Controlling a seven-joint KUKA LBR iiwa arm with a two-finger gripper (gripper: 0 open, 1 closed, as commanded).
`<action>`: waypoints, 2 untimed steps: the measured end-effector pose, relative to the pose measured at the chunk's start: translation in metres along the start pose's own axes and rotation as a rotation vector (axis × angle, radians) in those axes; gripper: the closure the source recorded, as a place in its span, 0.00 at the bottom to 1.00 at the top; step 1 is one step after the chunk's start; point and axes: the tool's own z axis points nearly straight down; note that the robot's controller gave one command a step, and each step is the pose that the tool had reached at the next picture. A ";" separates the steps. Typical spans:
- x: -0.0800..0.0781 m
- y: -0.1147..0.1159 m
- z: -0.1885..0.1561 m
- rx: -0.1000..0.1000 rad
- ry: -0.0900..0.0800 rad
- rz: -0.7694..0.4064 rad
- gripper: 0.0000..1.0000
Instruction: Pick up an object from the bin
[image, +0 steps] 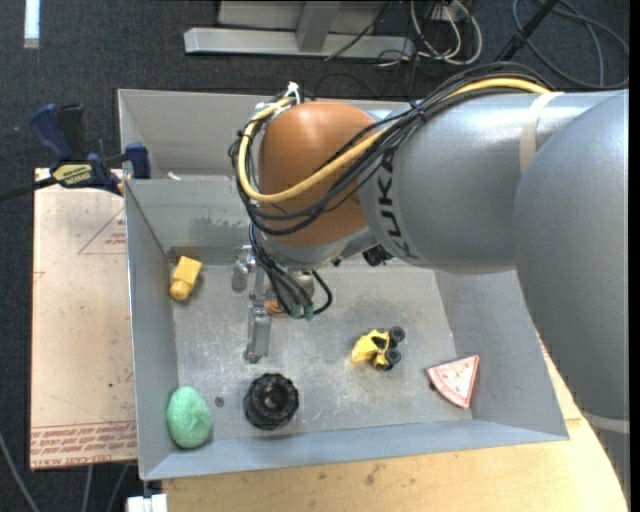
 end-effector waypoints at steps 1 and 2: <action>-0.002 -0.001 -0.005 -0.001 -0.007 0.003 0.00; 0.016 -0.008 0.015 -0.002 -0.013 -0.096 0.00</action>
Offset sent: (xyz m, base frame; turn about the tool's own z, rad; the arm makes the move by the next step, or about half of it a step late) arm -0.0403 -0.0194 -0.0420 -0.2102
